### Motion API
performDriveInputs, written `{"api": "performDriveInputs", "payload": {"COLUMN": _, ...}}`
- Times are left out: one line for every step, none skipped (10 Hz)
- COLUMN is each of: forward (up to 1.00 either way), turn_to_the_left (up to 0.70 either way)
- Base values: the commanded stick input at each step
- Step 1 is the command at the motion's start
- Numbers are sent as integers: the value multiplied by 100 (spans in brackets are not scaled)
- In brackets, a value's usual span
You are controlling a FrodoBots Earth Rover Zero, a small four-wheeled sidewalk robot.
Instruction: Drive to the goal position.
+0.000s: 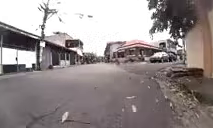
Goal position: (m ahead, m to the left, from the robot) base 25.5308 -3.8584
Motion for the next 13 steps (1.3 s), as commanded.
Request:
{"api": "performDriveInputs", "payload": {"forward": 100, "turn_to_the_left": 0}}
{"api": "performDriveInputs", "payload": {"forward": 100, "turn_to_the_left": 0}}
{"api": "performDriveInputs", "payload": {"forward": 100, "turn_to_the_left": 0}}
{"api": "performDriveInputs", "payload": {"forward": 100, "turn_to_the_left": 0}}
{"api": "performDriveInputs", "payload": {"forward": 100, "turn_to_the_left": 0}}
{"api": "performDriveInputs", "payload": {"forward": 100, "turn_to_the_left": 0}}
{"api": "performDriveInputs", "payload": {"forward": 100, "turn_to_the_left": 0}}
{"api": "performDriveInputs", "payload": {"forward": 100, "turn_to_the_left": 0}}
{"api": "performDriveInputs", "payload": {"forward": 100, "turn_to_the_left": 0}}
{"api": "performDriveInputs", "payload": {"forward": 100, "turn_to_the_left": 0}}
{"api": "performDriveInputs", "payload": {"forward": 100, "turn_to_the_left": 0}}
{"api": "performDriveInputs", "payload": {"forward": 100, "turn_to_the_left": 0}}
{"api": "performDriveInputs", "payload": {"forward": 100, "turn_to_the_left": 0}}
